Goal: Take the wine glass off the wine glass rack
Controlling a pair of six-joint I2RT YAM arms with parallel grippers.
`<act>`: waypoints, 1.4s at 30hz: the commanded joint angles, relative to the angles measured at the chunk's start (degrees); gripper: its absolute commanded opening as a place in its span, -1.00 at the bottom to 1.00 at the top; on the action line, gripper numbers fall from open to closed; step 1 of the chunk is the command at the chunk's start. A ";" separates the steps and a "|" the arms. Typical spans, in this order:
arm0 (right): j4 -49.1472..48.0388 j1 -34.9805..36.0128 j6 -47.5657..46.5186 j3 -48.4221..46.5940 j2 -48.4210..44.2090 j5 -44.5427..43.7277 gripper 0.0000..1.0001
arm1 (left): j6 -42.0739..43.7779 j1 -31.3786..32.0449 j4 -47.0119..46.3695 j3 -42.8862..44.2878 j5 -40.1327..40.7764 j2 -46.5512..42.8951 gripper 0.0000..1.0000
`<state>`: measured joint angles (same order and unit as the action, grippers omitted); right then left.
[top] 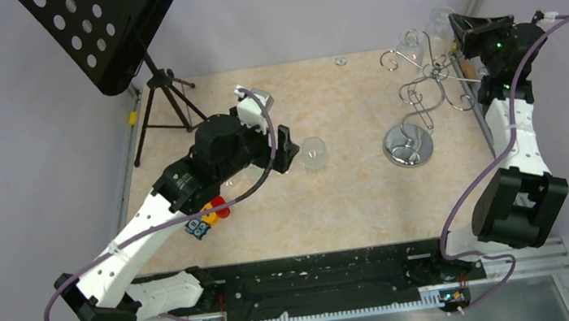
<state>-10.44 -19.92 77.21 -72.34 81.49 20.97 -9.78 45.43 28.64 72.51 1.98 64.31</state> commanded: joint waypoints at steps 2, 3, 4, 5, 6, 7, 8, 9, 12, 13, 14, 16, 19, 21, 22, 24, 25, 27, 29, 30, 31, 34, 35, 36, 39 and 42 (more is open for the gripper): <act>-18.54 0.42 3.81 -0.96 0.16 2.88 -1.00 | -0.68 -0.22 -2.63 0.21 -0.11 -1.73 0.87; -19.80 0.42 4.21 -1.11 0.17 3.39 -1.00 | -0.68 -0.25 -2.70 0.10 -0.13 -1.81 0.88; -20.50 0.47 4.42 -1.41 0.32 3.83 -1.00 | -0.68 -0.25 -2.71 0.10 -0.21 -1.82 0.87; -21.41 0.44 4.44 -1.82 0.40 4.43 -1.00 | -0.74 -0.25 -2.84 0.21 -0.28 -1.82 0.88; -22.27 0.45 4.55 -2.34 0.52 5.21 -1.00 | -0.76 -0.25 -2.88 0.23 -0.37 -1.82 0.88; -22.91 0.42 4.85 -2.66 0.58 5.87 -1.00 | -0.84 -0.24 -3.03 0.31 -0.51 -1.83 0.88; -24.14 0.43 5.18 -2.91 0.59 6.52 -1.00 | -0.97 -0.25 -3.13 0.29 -0.67 -1.87 0.87; -25.39 0.44 5.56 -3.04 0.52 7.06 -1.00 | -1.13 -0.25 -3.37 0.27 -0.81 -1.95 0.87; -28.67 0.42 6.50 -3.84 0.10 8.59 -1.00 | -1.69 -0.28 -4.12 0.27 -1.30 -2.23 0.87; -29.36 0.46 6.95 -4.25 -0.05 8.95 -1.00 | -1.91 -0.26 -4.39 0.26 -1.40 -2.38 0.87; -30.39 0.41 7.54 -4.53 -0.23 9.32 -1.00 | -2.11 -0.28 -4.65 0.26 -1.57 -2.56 0.87; -31.87 0.42 8.94 -5.55 -0.28 10.40 -1.00 | -2.57 -0.25 -5.31 0.18 -1.68 -2.69 0.88; -34.64 0.51 12.27 -5.89 -0.80 11.55 -1.00 | -3.84 -0.23 -6.28 0.10 -3.09 -2.80 0.88; -35.73 0.61 14.33 -5.42 -1.69 12.08 -1.00 | -4.96 -0.30 -7.24 0.14 -5.02 -2.93 0.88; -36.41 0.72 15.51 -5.17 -2.15 12.48 -1.00 | -5.76 -0.26 -8.03 0.18 -6.02 -3.05 0.87; -37.17 0.77 17.23 -4.99 -3.11 13.17 -1.00 | -7.44 -0.32 -9.66 0.32 -8.29 -3.37 0.88; -37.20 0.96 17.86 -4.89 -3.67 13.54 -1.00 | -8.33 -0.32 -11.07 0.47 -9.66 -3.53 0.88; -37.43 1.54 19.29 -4.55 -4.90 14.10 -1.00 | -10.44 -0.37 -13.30 0.73 -11.25 -3.58 0.88; -38.01 2.51 20.87 -3.61 -6.33 14.38 -1.00 | -12.75 -0.53 -15.65 1.06 -12.81 -3.17 0.90; -38.78 3.35 21.69 -3.15 -7.05 14.51 -1.00 | -14.13 -0.74 -16.63 1.36 -13.66 -2.70 0.90; -39.57 3.72 22.59 -2.56 -7.68 14.58 -1.00 | -15.40 -0.96 -17.61 1.85 -14.73 -2.17 0.90; -40.52 5.54 25.62 -0.56 -10.71 14.80 -1.00 | -21.24 -1.96 -21.32 2.86 -18.07 -0.26 0.90; -40.74 6.30 26.27 0.22 -11.77 14.65 -1.00 | -23.44 -2.46 -23.16 2.97 -19.77 0.31 0.90; -40.71 7.10 26.77 0.96 -12.77 14.55 -1.00 | -25.85 -3.03 -25.21 3.05 -21.48 0.94 0.90; -40.05 9.92 27.63 3.81 -16.39 13.93 -1.00 | -34.92 -5.42 -33.27 2.78 -26.79 3.28 0.90; -38.36 13.01 27.66 7.03 -20.33 13.00 -1.00 | -47.25 -8.87 -45.48 2.37 -32.73 6.41 0.89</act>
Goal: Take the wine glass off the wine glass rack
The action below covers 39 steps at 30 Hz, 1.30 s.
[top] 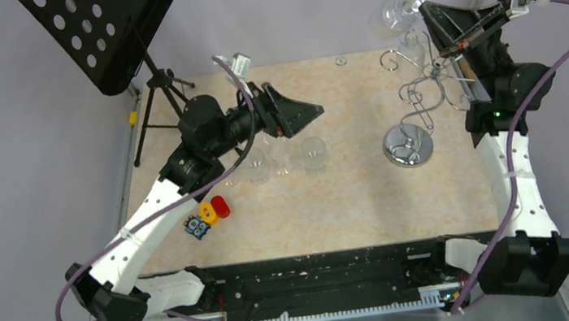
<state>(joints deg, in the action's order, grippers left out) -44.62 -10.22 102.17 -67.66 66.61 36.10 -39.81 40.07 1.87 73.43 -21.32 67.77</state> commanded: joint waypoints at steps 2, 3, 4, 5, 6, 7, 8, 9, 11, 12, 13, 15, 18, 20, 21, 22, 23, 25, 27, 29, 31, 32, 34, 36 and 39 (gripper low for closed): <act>-3.68 5.20 4.02 4.56 -7.80 -2.42 -1.00 | -27.17 -5.72 -30.08 -0.26 -12.80 5.48 0.89; -3.21 6.34 4.76 5.61 -8.99 -2.43 -1.00 | -32.32 -6.54 -36.18 -1.21 -14.09 6.89 0.89; -3.08 7.78 5.54 6.79 -10.53 -2.74 -1.00 | -36.67 -7.02 -41.90 -1.82 -15.24 8.37 0.90; -3.09 8.86 5.81 7.82 -11.73 -3.28 -1.00 | -40.39 -7.26 -45.73 -1.86 -16.06 10.02 0.90; -2.40 9.72 5.48 8.88 -12.94 -3.75 -1.00 | -43.63 -7.42 -49.21 -1.60 -16.79 11.41 0.89; -0.83 11.16 4.85 9.37 -13.97 -4.13 -1.00 | -46.50 -7.41 -52.48 -1.49 -17.39 12.85 0.89; 0.12 12.24 4.50 10.00 -15.04 -4.57 -1.00 | -49.21 -7.43 -55.44 -1.44 -17.73 14.13 0.89; 0.30 12.83 4.44 10.43 -15.77 -4.78 -1.00 | -51.49 -7.39 -58.53 -1.37 -17.86 15.19 0.89; 0.65 14.16 4.25 10.96 -16.55 -4.83 -1.00 | -56.09 -7.36 -62.36 -0.73 -18.29 17.39 0.87; 0.72 15.15 3.83 11.37 -16.93 -5.26 -1.00 | -57.24 -7.32 -63.55 0.01 -18.67 18.15 0.85; 1.60 16.93 3.02 11.67 -17.21 -5.80 -1.00 | -58.21 -7.28 -64.40 0.54 -18.98 18.87 0.83; 2.58 19.97 1.61 12.18 -17.31 -6.98 -1.00 | -59.89 -7.01 -65.82 1.01 -18.94 19.60 0.76; 2.01 24.43 0.26 12.66 -16.00 -8.51 -1.00 | -61.60 -6.66 -67.17 1.44 -19.46 20.16 0.60; 1.13 26.48 -0.38 12.73 -14.57 -9.03 -1.00 | -63.47 -6.61 -69.52 1.37 -19.73 20.28 0.44; 0.61 27.30 -0.75 12.96 -14.04 -9.54 -1.00 | -65.21 -6.68 -71.70 1.33 -19.89 20.28 0.39; -0.01 27.97 -0.96 13.06 -13.68 -10.04 -1.00 | -66.44 -6.70 -73.24 1.34 -20.00 20.23 0.31; -0.39 28.52 -1.44 13.18 -13.39 -10.48 -1.00 | -67.35 -6.61 -74.39 1.14 -20.12 20.00 0.24; -0.61 28.92 -2.38 13.06 -13.12 -11.17 -1.00 | -68.37 -6.63 -75.26 0.18 -20.12 19.05 0.08; -0.43 29.06 -3.20 13.03 -13.33 -11.75 -1.00 | -68.71 -6.68 -75.55 -1.34 -19.76 17.75 -0.02; -0.12 29.05 -3.62 13.03 -13.43 -12.13 -1.00 | -68.80 -6.72 -75.71 -2.47 -19.62 16.75 -0.07; -0.68 29.03 -3.82 13.10 -13.33 -12.34 -1.00 | -68.78 -6.62 -75.78 -3.04 -19.48 15.87 -0.10; -0.70 29.08 -3.79 13.20 -13.39 -12.36 -1.00 | -68.74 -6.67 -75.78 -3.25 -19.42 15.54 -0.13; -0.80 29.04 -3.54 13.61 -13.42 -12.51 -1.00 | -68.91 -6.62 -75.83 -3.34 -19.23 14.85 -0.19; -1.04 29.07 -3.09 14.16 -13.50 -12.66 -1.00 | -68.87 -6.67 -76.12 -3.23 -19.24 14.53 -0.28; -1.92 29.04 -2.18 15.19 -13.39 -12.99 -1.00 | -69.19 -6.67 -77.24 -2.93 -19.34 14.24 -0.53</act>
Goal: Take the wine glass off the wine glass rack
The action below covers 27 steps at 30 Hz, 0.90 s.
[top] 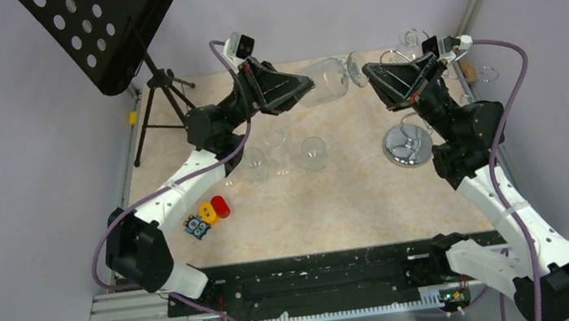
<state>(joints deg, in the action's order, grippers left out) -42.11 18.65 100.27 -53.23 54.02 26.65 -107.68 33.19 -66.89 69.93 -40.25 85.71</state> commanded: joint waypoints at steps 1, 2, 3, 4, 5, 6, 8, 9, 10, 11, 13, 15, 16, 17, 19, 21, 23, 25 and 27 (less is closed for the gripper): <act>-4.80 0.21 -0.03 1.03 -0.83 -3.62 -1.00 | -1.55 0.20 -8.92 0.72 -0.58 -3.74 -0.60; -4.91 0.20 0.03 1.29 -0.77 -3.70 -1.00 | -1.79 0.21 -9.36 0.81 -0.65 -3.79 -0.64; -4.96 0.19 0.09 1.48 -0.68 -3.71 -1.00 | -1.83 0.18 -9.61 0.81 -0.69 -3.94 -0.70; -5.00 0.19 0.30 1.69 -0.72 -3.79 -1.00 | -1.77 0.20 -9.65 0.81 -0.82 -4.13 -0.76; -5.22 0.25 0.38 1.92 -0.59 -3.80 -1.00 | -1.63 0.16 -9.66 0.82 -0.89 -4.33 -0.81; -5.50 0.20 0.48 2.07 -0.42 -3.84 -1.00 | -1.41 0.18 -9.67 0.80 -0.99 -4.52 -0.91; -5.57 0.20 0.53 2.08 -0.26 -3.72 -1.00 | -0.67 0.18 -9.31 0.85 -1.32 -4.95 -1.00; -5.60 0.16 0.50 2.08 -0.11 -3.86 -1.00 | -0.12 0.16 -8.86 0.92 -1.54 -5.23 -1.00; -5.38 0.22 0.02 1.97 -0.13 -3.96 -1.00 | 0.63 0.18 -8.23 0.98 -1.71 -5.41 -1.00; -4.58 0.25 -0.84 1.64 -0.21 -4.05 -1.00 | 1.92 0.15 -6.84 0.96 -2.07 -5.84 -1.00; -0.83 0.20 -3.84 0.69 -0.49 -4.17 -0.71 | 4.79 0.20 -4.19 1.01 -2.74 -6.69 -1.00; 3.04 0.19 -6.97 -0.37 -0.96 -4.60 -0.38 | 8.88 0.12 0.30 1.04 -3.24 -7.89 -1.00; 5.30 0.19 -8.99 -0.91 -1.23 -4.98 -0.22 | 11.81 0.19 3.07 1.21 -3.36 -8.66 -1.00; 7.92 0.20 -11.33 -1.63 -1.61 -5.53 -0.08 | 15.14 0.15 7.41 1.85 -3.68 -9.47 -1.00; 14.97 0.16 -17.80 -4.08 -2.67 -7.49 0.11 | 25.07 0.14 19.39 3.26 -3.35 -11.75 -1.00; 24.96 0.17 -25.67 -7.09 -3.90 -10.97 0.24 | 36.88 0.12 34.32 4.98 -0.63 -14.08 -1.00; 35.67 0.20 -33.05 -10.01 -4.84 -16.39 0.30 | 49.20 0.36 50.18 7.34 2.80 -15.47 -1.00; 41.14 0.24 -37.98 -11.65 -5.90 -20.52 0.31 | 58.55 1.05 62.06 10.45 6.54 -15.04 -1.00; 45.71 0.16 -40.73 -12.59 -6.89 -23.62 0.32 | 66.18 2.47 72.49 13.81 10.21 -13.57 -1.00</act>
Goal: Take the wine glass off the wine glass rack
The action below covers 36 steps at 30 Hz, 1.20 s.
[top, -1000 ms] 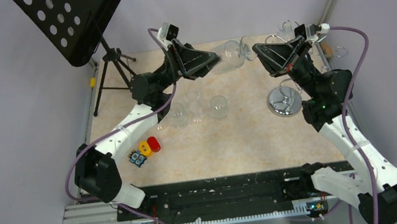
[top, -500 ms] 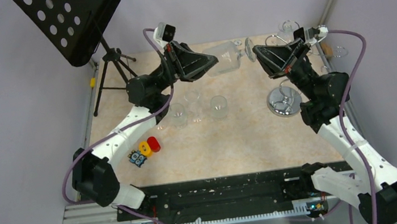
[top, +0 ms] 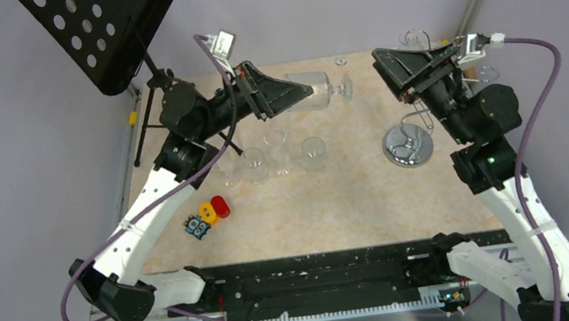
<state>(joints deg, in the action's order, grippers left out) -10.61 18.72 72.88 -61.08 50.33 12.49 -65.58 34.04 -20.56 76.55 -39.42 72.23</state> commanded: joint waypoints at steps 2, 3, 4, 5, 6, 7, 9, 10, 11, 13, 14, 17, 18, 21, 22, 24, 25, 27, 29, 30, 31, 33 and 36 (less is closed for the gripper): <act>16.25 0.11 -15.56 -5.21 -4.27 -11.20 0.32 | 30.22 3.78 33.91 9.92 13.41 1.88 -1.00; 17.16 0.11 -16.18 -5.46 -4.80 -11.90 0.32 | 32.39 4.73 37.10 11.06 15.67 2.83 -1.00; 18.19 0.11 -16.81 -5.73 -5.24 -12.26 0.32 | 34.55 5.77 39.55 11.84 17.49 4.02 -1.00; 19.01 0.16 -17.32 -5.98 -5.69 -13.73 0.31 | 36.12 6.65 41.62 12.59 19.01 5.19 -1.00; 19.86 0.10 -17.66 -6.31 -6.24 -14.72 0.31 | 37.34 7.52 43.55 13.39 20.36 6.52 -1.00; 20.73 0.14 -18.13 -6.57 -6.80 -15.49 0.31 | 38.63 8.50 45.13 14.07 21.78 7.92 -1.00; 22.29 0.12 -18.91 -7.21 -7.79 -17.04 0.31 | 40.96 10.63 48.01 15.41 25.28 10.88 -1.00; 22.95 0.09 -19.18 -7.55 -8.26 -17.66 0.31 | 41.98 11.62 49.27 16.15 27.42 12.42 -1.00; 23.56 0.14 -19.46 -7.90 -8.65 -18.38 0.31 | 42.67 13.03 50.12 17.45 29.39 13.95 -1.00; 24.61 0.12 -19.61 -8.49 -9.24 -19.08 0.31 | 44.38 15.11 50.63 19.34 31.69 17.10 -1.00; 25.31 0.09 -19.87 -8.94 -9.40 -19.59 0.31 | 45.22 16.04 51.27 20.84 32.32 19.62 -1.00; 26.38 0.10 -20.35 -10.01 -9.75 -20.04 0.31 | 47.84 18.69 52.43 24.58 34.06 24.50 -1.00; 26.60 0.13 -20.40 -10.09 -9.93 -20.05 0.31 | 48.54 19.41 52.46 25.29 34.51 25.68 -1.00; 27.24 0.13 -20.29 -10.05 -10.45 -20.47 0.31 | 50.00 20.84 52.93 26.79 36.50 29.12 -1.00; 27.34 0.10 -20.20 -9.93 -10.65 -20.67 0.31 | 50.41 21.10 53.26 27.07 37.11 30.18 -1.00; 27.44 0.12 -20.07 -9.69 -11.00 -20.98 0.31 | 51.11 21.52 53.83 27.28 38.70 31.72 -1.00; 27.54 0.14 -20.02 -9.63 -11.11 -21.23 0.30 | 51.53 21.73 53.75 27.17 38.86 32.34 -1.00; 27.62 0.13 -19.91 -9.61 -11.13 -21.53 0.30 | 52.22 21.99 52.77 26.54 38.85 33.39 -1.00; 27.48 0.10 -19.68 -9.45 -11.09 -21.35 0.30 | 52.68 22.12 52.30 26.77 38.89 34.92 -1.00; 27.44 0.09 -19.63 -9.34 -11.09 -21.17 0.30 | 52.88 22.12 52.29 26.84 38.89 35.74 -1.00; 27.48 0.13 -19.56 -9.32 -10.98 -21.11 0.30 | 53.00 22.12 52.25 26.94 40.85 36.45 -1.00; 27.72 0.09 -19.45 -9.32 -10.95 -21.04 0.30 | 52.90 22.10 51.89 27.07 42.97 37.82 -1.00; 28.05 0.17 -19.44 -9.57 -10.97 -21.20 0.29 | 52.59 22.03 51.44 27.75 44.40 39.96 -1.00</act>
<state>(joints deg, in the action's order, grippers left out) 17.63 18.72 54.02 -68.82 39.64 -7.94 -14.28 56.03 35.09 100.51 0.99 110.89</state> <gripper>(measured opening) 0.650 0.167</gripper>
